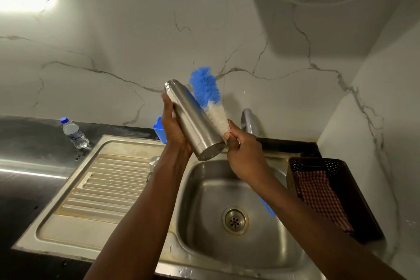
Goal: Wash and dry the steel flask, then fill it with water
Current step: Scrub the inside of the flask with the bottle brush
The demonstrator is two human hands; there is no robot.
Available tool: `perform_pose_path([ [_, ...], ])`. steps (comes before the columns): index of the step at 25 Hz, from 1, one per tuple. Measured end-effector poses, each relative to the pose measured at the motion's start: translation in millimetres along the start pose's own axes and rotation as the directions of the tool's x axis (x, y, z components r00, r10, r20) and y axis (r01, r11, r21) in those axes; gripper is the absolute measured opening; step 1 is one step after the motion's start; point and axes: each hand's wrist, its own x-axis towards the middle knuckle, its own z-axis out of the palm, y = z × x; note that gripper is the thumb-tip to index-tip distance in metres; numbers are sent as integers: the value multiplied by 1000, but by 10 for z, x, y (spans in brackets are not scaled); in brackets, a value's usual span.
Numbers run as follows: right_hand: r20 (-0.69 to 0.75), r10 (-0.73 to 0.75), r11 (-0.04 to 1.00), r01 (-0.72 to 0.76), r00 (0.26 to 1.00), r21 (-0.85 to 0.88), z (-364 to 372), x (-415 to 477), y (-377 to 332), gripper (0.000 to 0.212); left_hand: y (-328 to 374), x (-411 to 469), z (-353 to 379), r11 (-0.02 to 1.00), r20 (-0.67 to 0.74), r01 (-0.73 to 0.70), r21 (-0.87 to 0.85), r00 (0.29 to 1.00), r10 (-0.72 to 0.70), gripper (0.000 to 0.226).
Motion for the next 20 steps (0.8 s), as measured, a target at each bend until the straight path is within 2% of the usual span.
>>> perform_pose_path([
  [4,-30,-4,1000,4,1000,9,9,-43,-5,44,58,49,5,989,49,66,135,996,-73,93],
  [7,14,-110,994,110,994,-20,50,-92,-118,46,20,103,-28,994,67,89,57,993,-93,64],
  [9,14,-109,994,110,994,-8,51,-49,-156,47,4,82,-24,997,70,72,29,995,-74,54],
  [12,-7,3,1000,-3,1000,30,-37,49,-145,46,-18,10,-1,997,8,81,-5,997,-81,63],
  [14,-1,-23,999,23,1000,27,-43,-27,-147,46,26,32,5,997,22,69,-30,997,-68,65],
  [17,64,-84,996,85,994,-15,-18,-77,-159,46,61,30,21,999,132,30,-38,991,-24,71],
  [20,45,-12,1000,12,999,-9,-89,25,-87,47,-11,3,-12,997,74,71,23,995,-73,66],
])
